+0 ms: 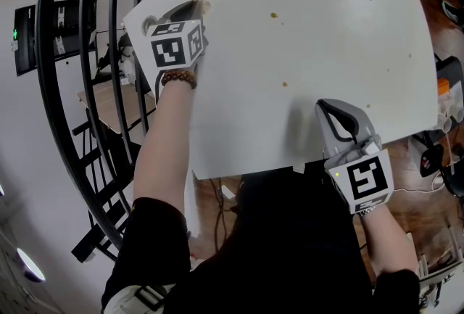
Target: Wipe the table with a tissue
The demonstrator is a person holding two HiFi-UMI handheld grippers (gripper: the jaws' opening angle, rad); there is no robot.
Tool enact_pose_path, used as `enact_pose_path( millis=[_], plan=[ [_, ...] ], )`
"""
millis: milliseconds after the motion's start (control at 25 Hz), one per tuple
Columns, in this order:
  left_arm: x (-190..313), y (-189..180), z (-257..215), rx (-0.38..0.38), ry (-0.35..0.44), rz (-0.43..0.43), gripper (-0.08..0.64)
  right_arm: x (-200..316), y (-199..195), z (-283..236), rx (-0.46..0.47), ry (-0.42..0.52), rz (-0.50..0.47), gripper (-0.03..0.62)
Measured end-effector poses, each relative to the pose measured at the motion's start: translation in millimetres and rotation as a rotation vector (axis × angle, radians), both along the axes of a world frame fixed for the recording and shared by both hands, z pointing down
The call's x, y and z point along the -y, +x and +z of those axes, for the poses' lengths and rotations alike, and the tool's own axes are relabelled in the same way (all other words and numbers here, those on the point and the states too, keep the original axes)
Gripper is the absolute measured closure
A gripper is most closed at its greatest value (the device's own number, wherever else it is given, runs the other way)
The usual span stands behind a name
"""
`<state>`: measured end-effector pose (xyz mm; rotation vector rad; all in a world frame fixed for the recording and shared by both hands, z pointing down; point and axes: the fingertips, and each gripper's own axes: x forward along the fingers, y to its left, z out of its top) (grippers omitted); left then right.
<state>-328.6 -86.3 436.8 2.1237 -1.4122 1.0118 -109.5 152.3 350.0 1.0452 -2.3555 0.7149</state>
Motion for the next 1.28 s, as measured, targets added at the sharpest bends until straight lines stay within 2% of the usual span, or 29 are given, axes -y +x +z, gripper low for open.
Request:
enact_pose_path(
  millis=[280, 1280],
  plan=[
    [-8.5, 18.2, -8.5, -0.019, 0.012, 0.027, 0.526, -1.4, 1.9, -3.5, 0.003, 0.008, 0.000, 0.601],
    [-72.0, 106.0, -8.5, -0.065, -0.026, 0.156, 0.526, -21.3, 23.5, -13.1, 0.024, 0.045, 0.000, 0.600]
  ],
)
